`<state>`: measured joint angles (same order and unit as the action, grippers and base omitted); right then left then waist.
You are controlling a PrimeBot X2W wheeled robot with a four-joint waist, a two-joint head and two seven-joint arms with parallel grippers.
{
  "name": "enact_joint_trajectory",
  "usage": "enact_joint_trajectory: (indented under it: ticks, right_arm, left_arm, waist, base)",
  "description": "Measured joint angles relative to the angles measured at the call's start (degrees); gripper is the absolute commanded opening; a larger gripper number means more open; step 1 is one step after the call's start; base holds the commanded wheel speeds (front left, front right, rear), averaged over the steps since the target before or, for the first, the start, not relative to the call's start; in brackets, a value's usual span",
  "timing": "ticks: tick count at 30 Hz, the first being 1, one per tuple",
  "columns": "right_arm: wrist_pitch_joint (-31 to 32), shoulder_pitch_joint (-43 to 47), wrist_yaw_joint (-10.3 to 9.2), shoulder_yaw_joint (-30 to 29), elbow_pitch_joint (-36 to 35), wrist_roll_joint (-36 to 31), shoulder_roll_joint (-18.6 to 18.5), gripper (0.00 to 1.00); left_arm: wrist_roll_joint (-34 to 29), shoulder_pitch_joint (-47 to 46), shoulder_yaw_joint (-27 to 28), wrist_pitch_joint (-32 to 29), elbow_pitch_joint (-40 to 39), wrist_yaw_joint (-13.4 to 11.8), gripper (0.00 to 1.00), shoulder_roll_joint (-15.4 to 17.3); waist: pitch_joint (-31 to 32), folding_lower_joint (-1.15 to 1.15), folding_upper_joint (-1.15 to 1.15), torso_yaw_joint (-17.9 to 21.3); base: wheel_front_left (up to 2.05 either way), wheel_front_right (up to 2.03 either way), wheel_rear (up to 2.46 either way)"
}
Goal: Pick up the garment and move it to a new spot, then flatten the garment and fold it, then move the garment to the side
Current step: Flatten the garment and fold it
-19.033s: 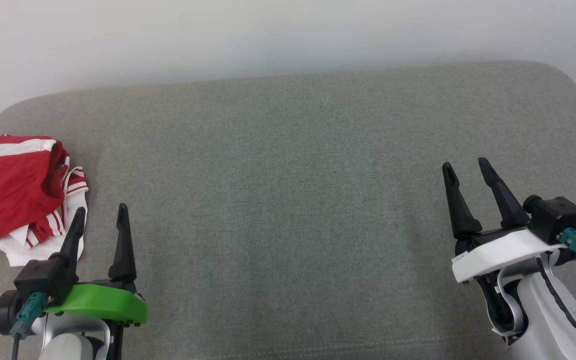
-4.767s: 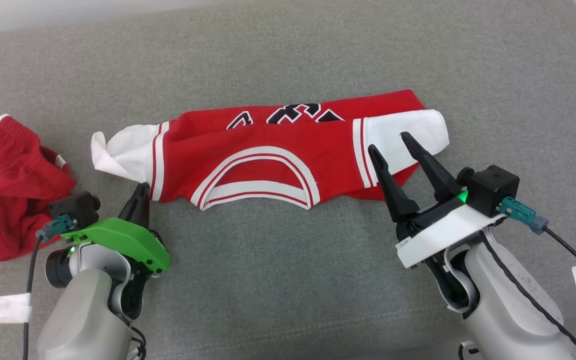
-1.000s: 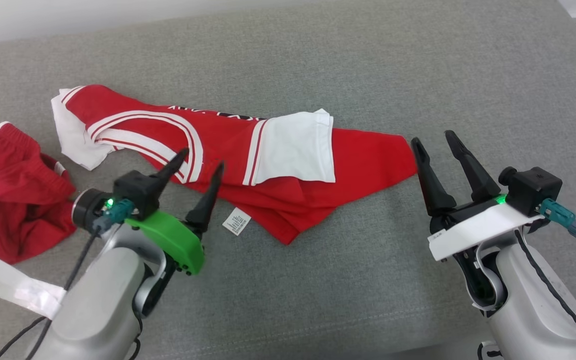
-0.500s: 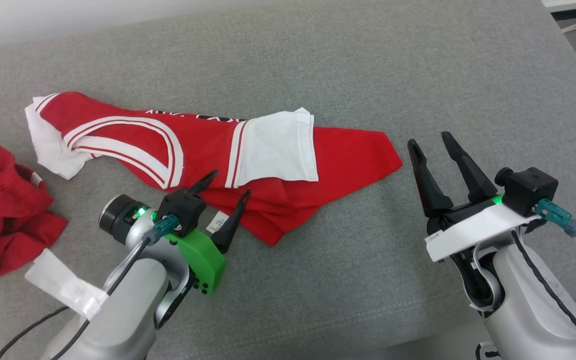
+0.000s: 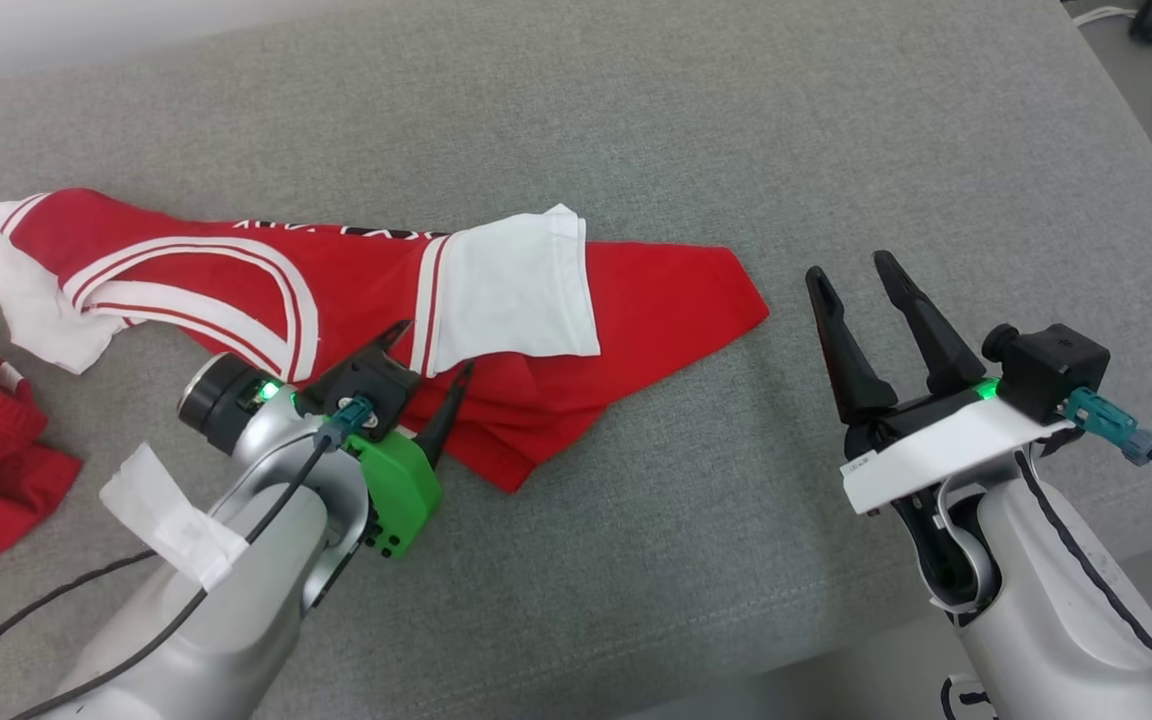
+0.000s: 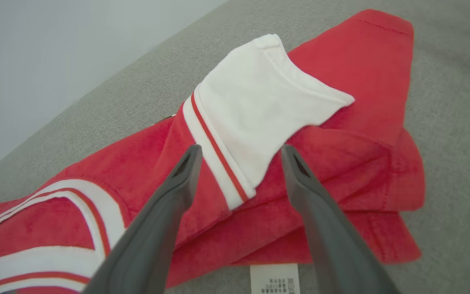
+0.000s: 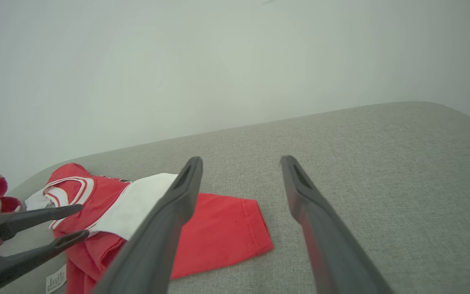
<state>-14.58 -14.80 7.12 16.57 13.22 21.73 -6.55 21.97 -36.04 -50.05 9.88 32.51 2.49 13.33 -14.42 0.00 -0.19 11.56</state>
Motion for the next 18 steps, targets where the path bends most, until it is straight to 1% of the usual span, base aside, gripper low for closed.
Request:
enact_joint_trajectory:
  ticks: [8,9,10,11,12,13,15,16,17,18]
  right_arm:
    - [0.0,0.0,0.0,-0.6,0.0,0.0,0.7,1.0]
    - [0.0,0.0,0.0,-0.6,0.0,0.0,0.7,1.0]
    - [0.0,0.0,0.0,-0.7,0.0,0.0,0.8,1.0]
    - [0.0,0.0,0.0,-0.7,0.0,0.0,0.8,1.0]
    - [0.0,0.0,0.0,-0.8,0.0,0.0,0.8,1.0]
    - [0.0,0.0,0.0,-0.9,0.0,0.0,0.8,1.0]
    - [0.0,0.0,0.0,-1.0,0.0,0.0,0.9,1.0]
    - [0.0,0.0,0.0,-1.0,0.0,0.0,0.9,1.0]
    - [0.0,0.0,0.0,-1.0,0.0,0.0,0.9,1.0]
    - [0.0,0.0,0.0,-1.0,0.0,0.0,0.9,1.0]
  left_arm:
    - [-0.8,-0.4,-0.9,-1.8,4.0,-0.2,1.0,-0.3]
    - [-0.8,-0.4,-0.9,-1.8,4.2,-0.2,0.98,-0.3]
    - [-0.9,-0.5,-0.8,-1.8,4.3,-0.2,0.95,-0.4]
    - [-1.0,-0.5,-0.7,-1.8,4.5,-0.2,0.88,-0.5]
    - [-1.0,-0.7,-0.6,-1.8,4.8,-0.2,0.66,-0.7]
    - [-1.0,-0.8,-0.5,-1.7,5.0,-0.2,0.56,-0.9]
    - [-1.0,-1.4,-0.4,-1.7,5.5,-0.2,0.33,-1.4]
    - [-1.0,-1.7,-0.4,-1.7,5.7,-0.2,0.13,-1.5]
    - [-1.0,-2.1,-0.4,-1.3,5.9,-0.2,0.0,-1.6]
    - [-1.0,-2.2,-0.3,-1.3,6.1,-0.2,0.0,-1.7]
  waist:
    - [-0.7,0.0,0.0,0.7]
    - [-0.7,0.0,0.0,0.7]
    - [-0.7,0.0,0.0,0.7]
    - [-0.8,0.0,0.0,0.7]
    - [-0.8,0.0,0.0,0.7]
    - [-0.8,0.0,0.0,0.7]
    - [-0.8,0.0,0.0,0.6]
    - [-0.8,0.0,0.0,0.6]
    - [-0.8,0.0,0.0,0.5]
    - [-0.8,0.0,0.0,0.4]
  base:
    - [0.0,0.0,0.0]
    - [0.0,0.0,0.0]
    - [0.0,0.0,0.0]
    - [0.0,0.0,0.0]
    - [0.0,0.0,0.0]
    - [0.0,0.0,0.0]
    - [0.0,0.0,0.0]
    - [0.0,0.0,0.0]
    - [0.0,0.0,0.0]
    - [0.0,0.0,0.0]
